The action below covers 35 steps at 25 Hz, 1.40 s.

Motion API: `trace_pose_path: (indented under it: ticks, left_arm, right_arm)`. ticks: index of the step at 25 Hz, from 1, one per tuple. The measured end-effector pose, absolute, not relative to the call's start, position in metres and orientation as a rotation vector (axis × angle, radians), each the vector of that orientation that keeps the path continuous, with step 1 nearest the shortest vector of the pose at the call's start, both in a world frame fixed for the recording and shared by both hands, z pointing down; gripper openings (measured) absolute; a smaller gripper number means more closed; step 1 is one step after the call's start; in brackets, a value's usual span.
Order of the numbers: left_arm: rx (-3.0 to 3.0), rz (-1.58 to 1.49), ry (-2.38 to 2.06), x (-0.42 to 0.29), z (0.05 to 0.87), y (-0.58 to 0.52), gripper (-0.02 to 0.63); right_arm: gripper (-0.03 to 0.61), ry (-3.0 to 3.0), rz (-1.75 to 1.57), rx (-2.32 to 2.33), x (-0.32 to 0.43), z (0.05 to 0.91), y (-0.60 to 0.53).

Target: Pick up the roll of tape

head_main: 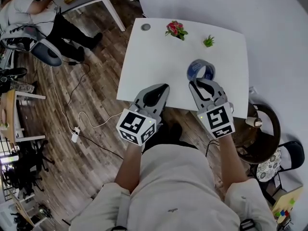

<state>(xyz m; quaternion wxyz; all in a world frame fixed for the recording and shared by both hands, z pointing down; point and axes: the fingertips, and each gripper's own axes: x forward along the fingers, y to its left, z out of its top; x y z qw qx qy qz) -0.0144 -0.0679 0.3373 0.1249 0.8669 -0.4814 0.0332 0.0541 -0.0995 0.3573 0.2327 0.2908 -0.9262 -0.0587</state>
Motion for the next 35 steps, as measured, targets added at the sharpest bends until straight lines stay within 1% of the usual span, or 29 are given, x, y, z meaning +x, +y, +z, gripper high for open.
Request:
trace_pose_path:
  ticks: [8,17,35]
  left_arm:
    - [2.541,0.084,-1.442,-0.018,0.326,-0.074,0.021]
    - [2.552,0.087,-1.46,-0.023,0.318,-0.077,0.021]
    - [2.556,0.097,-1.454,-0.025,0.318,-0.076,0.021]
  right_arm:
    - [0.048,-2.722,-0.068,0.803,0.056,0.33,-0.092]
    - [0.047,-2.872,-0.039,0.783,0.057,0.309,-0.081]
    - [0.048,-2.911,0.041,0.76,0.057,0.312,-0.074]
